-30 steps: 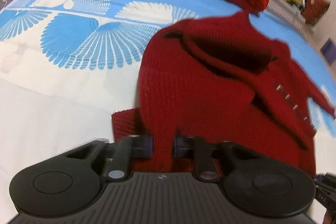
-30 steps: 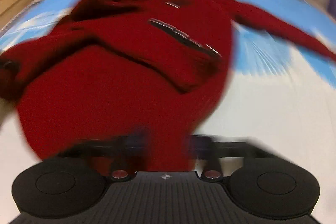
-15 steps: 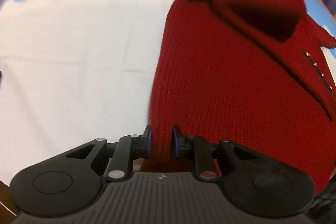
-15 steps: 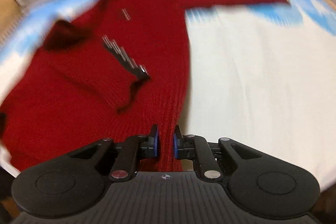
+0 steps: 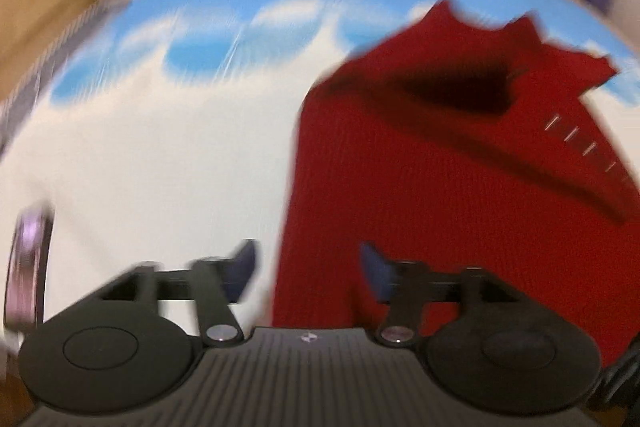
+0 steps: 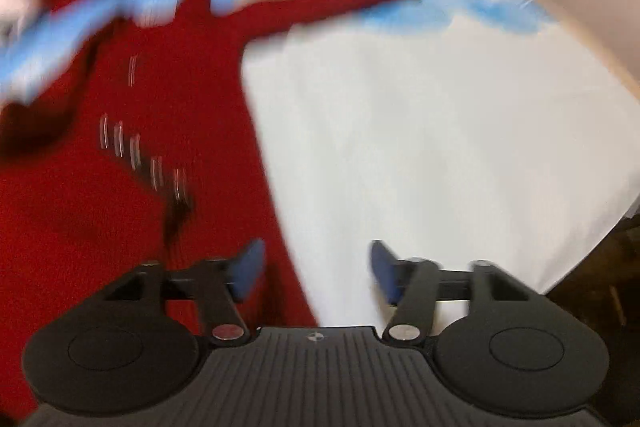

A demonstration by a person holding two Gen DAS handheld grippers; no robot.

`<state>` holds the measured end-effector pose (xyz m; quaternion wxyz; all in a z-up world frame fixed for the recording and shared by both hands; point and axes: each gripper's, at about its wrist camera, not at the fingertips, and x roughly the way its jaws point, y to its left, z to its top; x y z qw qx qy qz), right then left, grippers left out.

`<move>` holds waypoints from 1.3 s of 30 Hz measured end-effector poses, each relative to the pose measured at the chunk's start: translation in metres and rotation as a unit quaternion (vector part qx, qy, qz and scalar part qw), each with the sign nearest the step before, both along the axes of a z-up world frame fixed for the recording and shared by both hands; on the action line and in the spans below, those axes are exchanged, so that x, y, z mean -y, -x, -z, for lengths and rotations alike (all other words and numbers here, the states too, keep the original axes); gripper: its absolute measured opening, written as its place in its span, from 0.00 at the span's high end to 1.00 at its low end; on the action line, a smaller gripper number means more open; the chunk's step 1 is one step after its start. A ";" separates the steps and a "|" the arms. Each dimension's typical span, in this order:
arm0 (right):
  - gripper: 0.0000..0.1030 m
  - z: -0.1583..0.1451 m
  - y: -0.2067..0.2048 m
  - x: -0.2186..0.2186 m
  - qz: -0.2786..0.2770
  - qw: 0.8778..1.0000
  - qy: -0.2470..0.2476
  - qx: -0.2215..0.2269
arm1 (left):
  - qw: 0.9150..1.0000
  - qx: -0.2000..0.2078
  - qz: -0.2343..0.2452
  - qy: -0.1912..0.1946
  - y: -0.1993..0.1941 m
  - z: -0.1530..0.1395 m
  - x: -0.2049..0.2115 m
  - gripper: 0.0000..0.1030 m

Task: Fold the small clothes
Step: 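Lift and shake the cardigan with both grippers, then lay it flat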

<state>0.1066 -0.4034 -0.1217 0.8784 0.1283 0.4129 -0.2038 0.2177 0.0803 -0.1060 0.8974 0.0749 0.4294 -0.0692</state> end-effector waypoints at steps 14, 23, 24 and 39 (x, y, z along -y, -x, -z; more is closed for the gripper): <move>0.23 0.001 -0.052 0.061 0.131 0.973 -0.146 0.122 | 0.927 0.030 0.351 -0.128 -0.023 0.077 0.263 0.13; 0.23 0.010 -0.053 0.076 0.133 0.973 -0.156 0.107 | 0.964 0.021 0.266 -0.003 -0.073 0.041 0.247 0.88; 0.23 0.010 -0.054 0.075 0.135 0.973 -0.156 0.108 | 0.970 0.046 0.240 0.002 -0.083 0.021 0.232 0.89; 0.24 0.015 -0.069 0.057 0.114 0.979 -0.143 0.085 | 0.906 0.164 -0.386 -0.053 -0.249 -0.093 -0.171 0.22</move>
